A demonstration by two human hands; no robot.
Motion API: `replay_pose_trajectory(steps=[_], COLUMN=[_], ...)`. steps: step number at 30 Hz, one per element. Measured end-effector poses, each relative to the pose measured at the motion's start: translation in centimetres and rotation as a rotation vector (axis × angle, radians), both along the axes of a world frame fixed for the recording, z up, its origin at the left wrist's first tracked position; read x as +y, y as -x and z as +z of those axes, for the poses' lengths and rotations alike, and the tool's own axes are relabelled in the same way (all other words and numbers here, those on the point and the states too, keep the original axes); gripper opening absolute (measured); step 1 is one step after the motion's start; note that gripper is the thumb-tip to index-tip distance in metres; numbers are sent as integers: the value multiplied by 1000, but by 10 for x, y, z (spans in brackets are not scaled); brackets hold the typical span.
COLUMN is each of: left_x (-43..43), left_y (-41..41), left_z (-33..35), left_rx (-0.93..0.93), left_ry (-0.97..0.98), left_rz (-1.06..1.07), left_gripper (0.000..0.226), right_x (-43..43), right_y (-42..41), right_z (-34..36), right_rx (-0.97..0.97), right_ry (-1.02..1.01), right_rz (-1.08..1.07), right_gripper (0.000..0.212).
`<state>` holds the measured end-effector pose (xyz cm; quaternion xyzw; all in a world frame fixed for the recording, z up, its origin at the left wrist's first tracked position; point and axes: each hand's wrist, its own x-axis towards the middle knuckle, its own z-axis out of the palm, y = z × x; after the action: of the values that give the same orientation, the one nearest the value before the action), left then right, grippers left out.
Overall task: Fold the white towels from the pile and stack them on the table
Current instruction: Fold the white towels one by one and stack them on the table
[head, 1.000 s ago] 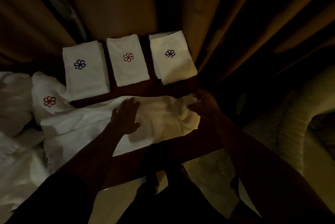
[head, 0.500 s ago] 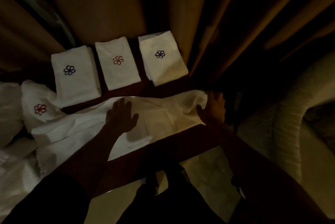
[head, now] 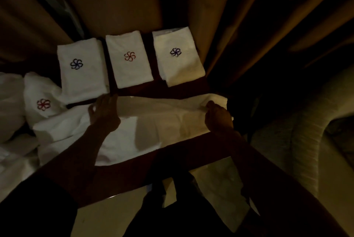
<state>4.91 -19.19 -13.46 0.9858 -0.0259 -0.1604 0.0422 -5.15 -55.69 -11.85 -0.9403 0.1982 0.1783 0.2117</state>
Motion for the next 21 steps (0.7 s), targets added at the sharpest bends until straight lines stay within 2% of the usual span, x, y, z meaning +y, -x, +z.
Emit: replay_pose_trajectory(steps=[4, 8, 11, 14, 17, 19, 21], left_x=[21, 29, 41, 56, 66, 69, 71], left_y=[0, 11, 23, 41, 61, 72, 81], left_z=[1, 11, 20, 27, 31, 32, 30], left_rx=[-24, -73, -64, -50, -61, 34, 177], left_ry=[-129, -143, -87, -31, 15, -10, -48], left_rz=[74, 103, 91, 65, -1, 34, 123], left_gripper=[73, 44, 33, 33, 37, 46, 56], right_x=[5, 12, 17, 20, 14, 7, 5], right_y=[-14, -23, -23, -24, -28, -30, -28], right_z=[8, 19, 18, 19, 27, 32, 33], right_rx=[124, 197, 213, 146, 84, 75, 65], right_ry=[51, 129, 148, 195, 229, 224, 234], right_rz=[-33, 97, 43, -1, 19, 53, 86], right_gripper=[57, 49, 57, 58, 41, 35, 38])
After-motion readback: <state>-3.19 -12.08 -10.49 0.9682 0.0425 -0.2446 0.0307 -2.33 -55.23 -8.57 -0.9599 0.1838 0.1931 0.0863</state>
